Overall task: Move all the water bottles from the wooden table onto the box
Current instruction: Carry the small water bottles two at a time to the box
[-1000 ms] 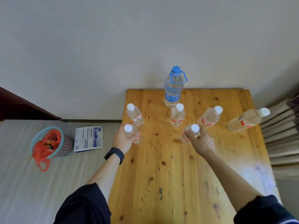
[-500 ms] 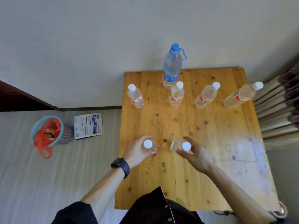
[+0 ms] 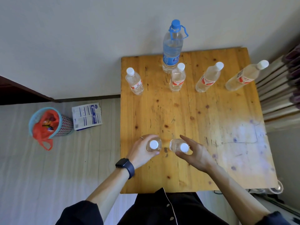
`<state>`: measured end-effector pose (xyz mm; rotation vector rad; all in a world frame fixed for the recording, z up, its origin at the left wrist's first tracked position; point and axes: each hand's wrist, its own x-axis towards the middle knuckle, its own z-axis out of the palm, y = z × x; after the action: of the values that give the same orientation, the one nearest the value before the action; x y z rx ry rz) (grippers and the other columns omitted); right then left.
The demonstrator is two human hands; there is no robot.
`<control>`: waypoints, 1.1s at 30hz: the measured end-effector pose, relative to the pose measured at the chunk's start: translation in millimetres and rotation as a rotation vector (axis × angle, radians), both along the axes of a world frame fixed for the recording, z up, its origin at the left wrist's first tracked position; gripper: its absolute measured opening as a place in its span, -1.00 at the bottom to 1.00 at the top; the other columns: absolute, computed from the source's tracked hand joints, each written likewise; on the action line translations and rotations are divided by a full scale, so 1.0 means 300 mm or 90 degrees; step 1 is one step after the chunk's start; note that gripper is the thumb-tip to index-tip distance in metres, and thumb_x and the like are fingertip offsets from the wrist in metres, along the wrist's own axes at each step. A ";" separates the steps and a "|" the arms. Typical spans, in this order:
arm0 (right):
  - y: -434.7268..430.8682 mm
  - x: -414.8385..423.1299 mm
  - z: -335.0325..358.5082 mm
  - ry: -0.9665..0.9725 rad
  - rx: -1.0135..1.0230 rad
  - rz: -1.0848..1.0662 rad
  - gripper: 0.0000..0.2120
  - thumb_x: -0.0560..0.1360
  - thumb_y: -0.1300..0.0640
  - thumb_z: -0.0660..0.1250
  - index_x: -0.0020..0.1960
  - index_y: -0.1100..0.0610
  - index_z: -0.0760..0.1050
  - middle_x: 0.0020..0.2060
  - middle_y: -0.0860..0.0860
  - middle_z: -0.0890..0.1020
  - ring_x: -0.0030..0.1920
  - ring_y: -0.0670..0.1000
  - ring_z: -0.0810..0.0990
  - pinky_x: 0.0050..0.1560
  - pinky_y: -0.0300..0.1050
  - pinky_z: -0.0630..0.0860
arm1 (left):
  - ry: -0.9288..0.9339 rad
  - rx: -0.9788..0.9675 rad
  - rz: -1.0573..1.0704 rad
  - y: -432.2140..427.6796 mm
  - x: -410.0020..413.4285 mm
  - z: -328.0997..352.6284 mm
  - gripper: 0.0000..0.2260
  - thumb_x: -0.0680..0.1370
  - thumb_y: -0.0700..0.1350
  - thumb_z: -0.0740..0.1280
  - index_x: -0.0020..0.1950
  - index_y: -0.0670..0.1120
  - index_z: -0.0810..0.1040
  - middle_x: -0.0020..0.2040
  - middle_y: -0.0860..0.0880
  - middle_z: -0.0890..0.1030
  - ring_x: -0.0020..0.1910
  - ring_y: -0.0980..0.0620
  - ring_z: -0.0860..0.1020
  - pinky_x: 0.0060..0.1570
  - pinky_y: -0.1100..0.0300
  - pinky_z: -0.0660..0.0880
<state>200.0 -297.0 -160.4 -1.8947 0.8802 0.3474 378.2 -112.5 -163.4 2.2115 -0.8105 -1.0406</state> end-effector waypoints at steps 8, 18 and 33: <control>0.121 -0.020 -0.038 -0.052 -0.003 -0.124 0.05 0.34 -0.28 0.52 0.61 -0.17 -0.04 0.52 -0.04 0.33 0.49 0.02 0.34 0.33 -0.15 0.36 | 0.030 -0.056 0.116 -0.004 -0.077 -0.039 -0.07 0.34 0.10 0.60 0.54 0.26 0.09 0.50 0.20 0.25 0.40 0.22 0.28 0.26 0.34 0.31; 0.220 0.060 -0.126 -0.109 -0.053 -0.365 -0.30 0.37 -0.15 0.56 0.39 -0.14 0.30 0.25 -0.13 0.54 0.23 -0.09 0.53 0.19 -0.07 0.52 | -0.050 -0.065 0.241 -0.069 -0.127 -0.129 -0.48 0.35 0.11 0.55 0.25 0.11 0.47 0.12 0.13 0.58 0.11 0.10 0.54 0.00 0.30 0.48; 0.243 -0.015 -0.010 -0.119 -0.092 -0.423 -0.49 0.34 -0.04 0.56 0.17 -0.12 0.37 -0.08 -0.15 0.64 -0.13 -0.18 0.62 -0.17 -0.14 0.57 | -0.088 -0.091 0.052 -0.106 -0.042 -0.009 -0.58 0.34 0.11 0.54 0.11 0.11 0.47 -0.01 0.12 0.58 -0.05 0.10 0.54 -0.14 0.20 0.52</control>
<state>195.5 -224.2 -163.5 -1.6109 1.3615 -0.2986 365.6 -144.3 -166.1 2.1929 -0.8213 -0.7730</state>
